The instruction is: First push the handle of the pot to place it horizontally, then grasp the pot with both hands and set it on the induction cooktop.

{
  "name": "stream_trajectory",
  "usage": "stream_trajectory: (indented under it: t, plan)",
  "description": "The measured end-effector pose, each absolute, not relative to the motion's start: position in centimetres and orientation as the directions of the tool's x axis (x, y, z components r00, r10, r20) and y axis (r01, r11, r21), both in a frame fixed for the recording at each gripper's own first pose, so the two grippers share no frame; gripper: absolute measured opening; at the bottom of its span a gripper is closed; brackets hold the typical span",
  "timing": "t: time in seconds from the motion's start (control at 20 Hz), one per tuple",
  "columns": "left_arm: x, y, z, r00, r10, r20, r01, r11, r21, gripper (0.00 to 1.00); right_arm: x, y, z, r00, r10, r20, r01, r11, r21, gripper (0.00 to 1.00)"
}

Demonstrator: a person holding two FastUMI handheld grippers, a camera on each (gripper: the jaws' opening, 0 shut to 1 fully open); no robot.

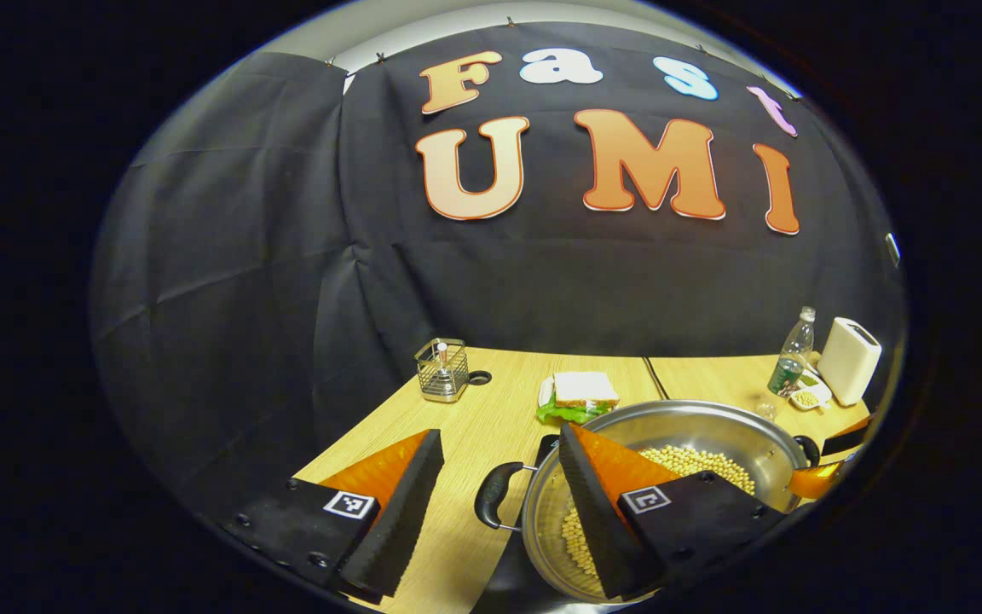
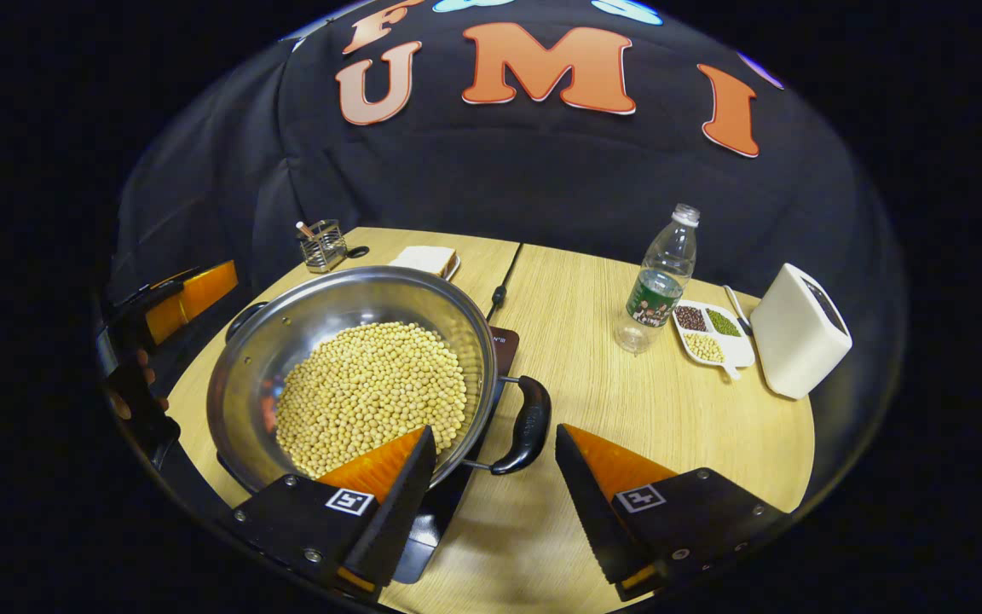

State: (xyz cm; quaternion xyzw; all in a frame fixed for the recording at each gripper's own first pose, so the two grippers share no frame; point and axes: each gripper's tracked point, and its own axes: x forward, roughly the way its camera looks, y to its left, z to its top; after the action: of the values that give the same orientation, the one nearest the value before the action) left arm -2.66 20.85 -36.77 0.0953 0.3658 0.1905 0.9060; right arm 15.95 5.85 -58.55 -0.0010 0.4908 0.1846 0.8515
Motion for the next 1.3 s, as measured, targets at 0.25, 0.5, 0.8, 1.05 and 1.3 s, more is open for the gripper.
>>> stream_trajectory:
  t: [0.25,0.5,0.8,1.05,1.3]
  plan:
    - [-2.7,16.2,-35.3,0.695,0.33,-0.639,-0.252,0.944,0.214,0.9,16.4,1.9,-53.6,0.557,0.334,-0.761,-0.293,0.936,0.196,0.88]
    - [-1.5,13.1,-29.5,0.771,0.31,-0.557,-0.241,0.951,0.196,0.9,17.6,-5.9,-47.7,0.706,0.265,-0.656,-0.229,0.963,0.142,0.88]
    - [0.3,5.5,-22.0,0.879,0.193,-0.435,-0.144,0.979,0.142,0.9,17.3,-14.5,-40.8,0.828,0.168,-0.534,-0.154,0.985,0.071,0.88]
    - [1.0,0.3,-17.0,0.933,0.087,-0.349,-0.06,0.994,0.086,0.89,16.5,-19.2,-35.9,0.893,0.107,-0.438,-0.112,0.994,0.015,0.88]
    - [1.2,-3.7,-13.5,0.951,0.013,-0.308,0.0,0.999,0.04,0.94,16.1,-22.8,-30.0,0.941,0.085,-0.327,-0.105,0.994,-0.043,0.88]
